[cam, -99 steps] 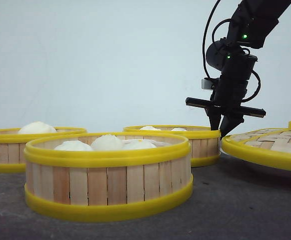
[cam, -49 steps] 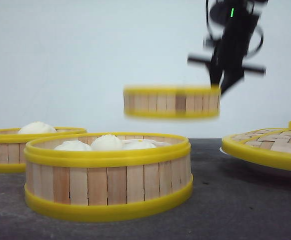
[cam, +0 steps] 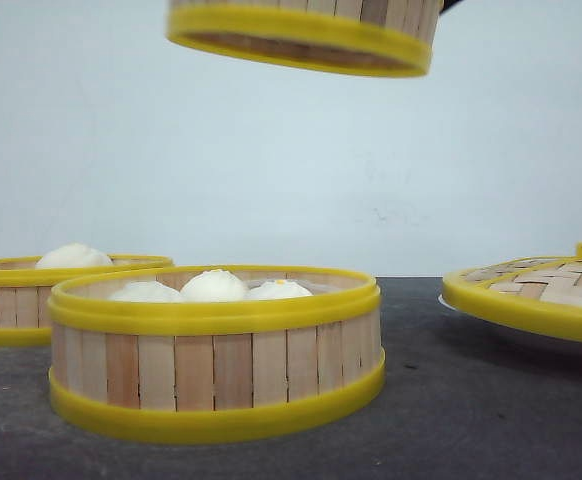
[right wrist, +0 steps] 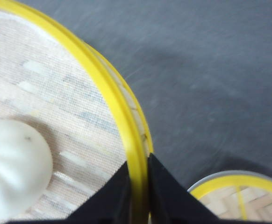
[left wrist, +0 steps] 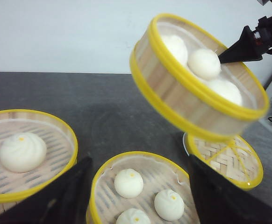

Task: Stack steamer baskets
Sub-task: 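Lift the basket with the right gripper over the nearer basket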

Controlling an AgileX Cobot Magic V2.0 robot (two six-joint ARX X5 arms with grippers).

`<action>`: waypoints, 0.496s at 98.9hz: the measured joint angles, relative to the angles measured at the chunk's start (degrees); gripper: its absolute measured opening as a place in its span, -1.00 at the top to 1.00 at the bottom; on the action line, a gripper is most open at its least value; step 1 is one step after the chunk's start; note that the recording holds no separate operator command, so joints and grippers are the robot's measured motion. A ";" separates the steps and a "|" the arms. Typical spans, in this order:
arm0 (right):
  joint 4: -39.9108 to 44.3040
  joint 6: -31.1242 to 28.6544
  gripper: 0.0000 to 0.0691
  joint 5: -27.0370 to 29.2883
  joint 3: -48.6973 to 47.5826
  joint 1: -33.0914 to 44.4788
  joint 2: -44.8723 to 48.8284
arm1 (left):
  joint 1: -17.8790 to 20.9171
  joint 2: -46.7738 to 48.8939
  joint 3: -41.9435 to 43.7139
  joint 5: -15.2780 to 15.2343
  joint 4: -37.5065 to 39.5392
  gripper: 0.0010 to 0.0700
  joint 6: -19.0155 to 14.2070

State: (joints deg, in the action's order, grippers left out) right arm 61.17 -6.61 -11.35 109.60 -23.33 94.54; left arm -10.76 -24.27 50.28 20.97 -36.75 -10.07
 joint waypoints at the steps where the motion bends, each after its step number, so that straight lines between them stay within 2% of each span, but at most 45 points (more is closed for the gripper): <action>1: 0.28 0.17 0.93 0.00 0.00 -0.33 -0.04 | 0.00 0.04 0.00 0.02 -0.02 -0.10 0.00; 18: 1.81 2.16 0.93 0.55 -1.77 -4.87 -0.13 | 0.00 0.74 0.00 0.42 -0.28 -0.10 -0.02; 34: -1.03 2.49 0.93 4.39 -6.51 -8.70 -0.13 | 0.00 0.83 0.00 1.29 -0.33 -0.10 -0.02; 49: -5.60 2.47 0.93 4.79 -11.74 -10.78 -0.07 | 0.00 0.83 0.00 1.38 -0.31 -0.10 -0.02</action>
State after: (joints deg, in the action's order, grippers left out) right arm 55.57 -4.14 -6.57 97.86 -34.11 94.48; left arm -10.76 -23.44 50.28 22.35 -37.06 -10.09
